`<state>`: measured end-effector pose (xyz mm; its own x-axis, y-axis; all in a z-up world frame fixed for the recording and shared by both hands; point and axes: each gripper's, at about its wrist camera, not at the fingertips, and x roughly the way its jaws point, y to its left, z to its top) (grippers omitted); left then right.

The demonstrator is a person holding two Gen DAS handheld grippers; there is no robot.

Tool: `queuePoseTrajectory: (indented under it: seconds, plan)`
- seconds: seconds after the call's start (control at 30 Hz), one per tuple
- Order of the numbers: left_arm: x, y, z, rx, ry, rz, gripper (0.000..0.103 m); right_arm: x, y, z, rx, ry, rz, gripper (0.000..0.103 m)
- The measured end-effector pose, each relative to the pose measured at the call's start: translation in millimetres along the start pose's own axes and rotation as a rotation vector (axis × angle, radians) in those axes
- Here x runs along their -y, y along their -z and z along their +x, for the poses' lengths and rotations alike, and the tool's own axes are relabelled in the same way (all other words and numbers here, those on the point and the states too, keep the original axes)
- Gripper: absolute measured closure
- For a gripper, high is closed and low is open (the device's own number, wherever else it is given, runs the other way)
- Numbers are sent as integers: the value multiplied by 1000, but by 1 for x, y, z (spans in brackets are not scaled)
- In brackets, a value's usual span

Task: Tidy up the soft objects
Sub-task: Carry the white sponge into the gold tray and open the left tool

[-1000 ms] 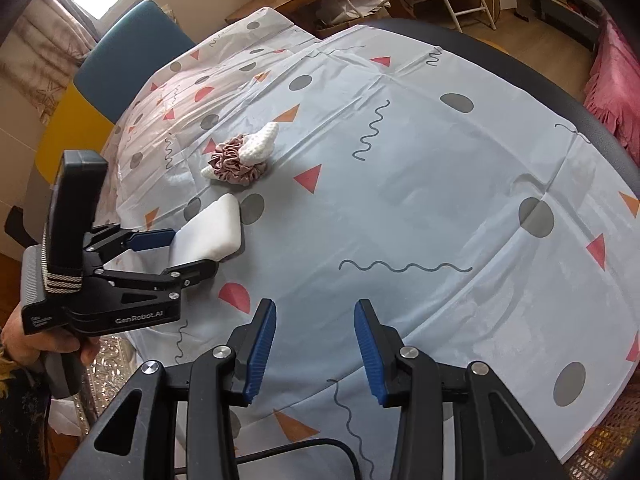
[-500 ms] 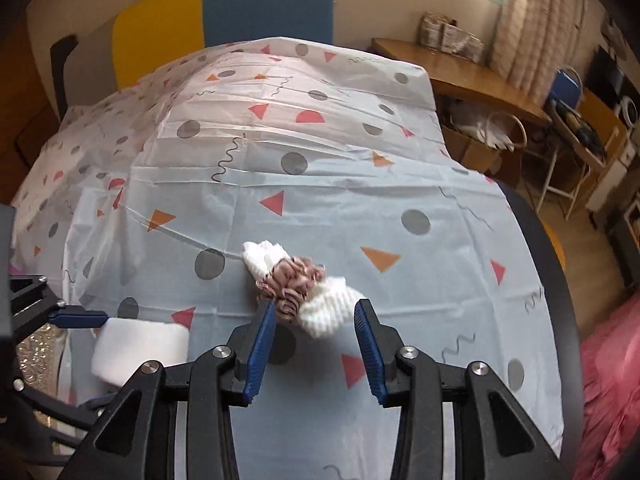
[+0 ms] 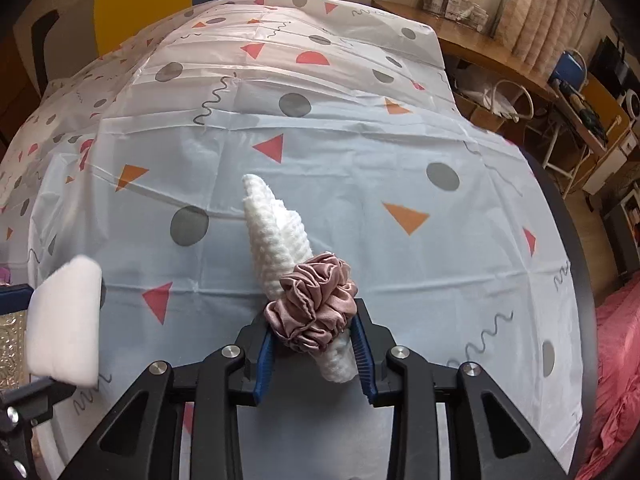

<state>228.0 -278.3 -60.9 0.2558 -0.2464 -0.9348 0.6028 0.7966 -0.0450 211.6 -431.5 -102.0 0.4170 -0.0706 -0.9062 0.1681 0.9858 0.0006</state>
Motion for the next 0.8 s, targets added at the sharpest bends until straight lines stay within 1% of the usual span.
queuePoseTrajectory:
  seconds: [0.13, 0.23, 0.33, 0.4, 0.47, 0.53, 0.6, 0.7, 0.8]
  plan:
    - [-13, -3, -17, 31, 23, -80, 36, 1, 27, -14, -36, -48, 79, 69]
    - [-21, -7, -36, 79, 27, -134, 36, -6, 47, -24, -57, -50, 96, 69]
    - [-39, -13, -57, 139, 32, -199, 36, -21, 68, -34, -72, -88, 72, 69]
    - [-53, -14, -75, 187, 0, -228, 36, -38, 82, -39, -76, -109, 38, 69]
    - [-72, -11, -95, 232, -17, -279, 36, -55, 93, -44, -62, -122, -2, 69]
    - [-94, -4, -117, 278, -47, -335, 36, -69, 102, -46, -43, -113, -30, 69]
    - [-118, 7, -139, 322, -60, -390, 36, -76, 107, -44, -20, -98, -49, 68]
    - [-154, 28, -168, 381, -107, -465, 36, -78, 110, -42, 13, -88, -88, 68]
    - [-189, 55, -189, 418, -140, -540, 36, -75, 112, -43, 25, -97, -82, 67]
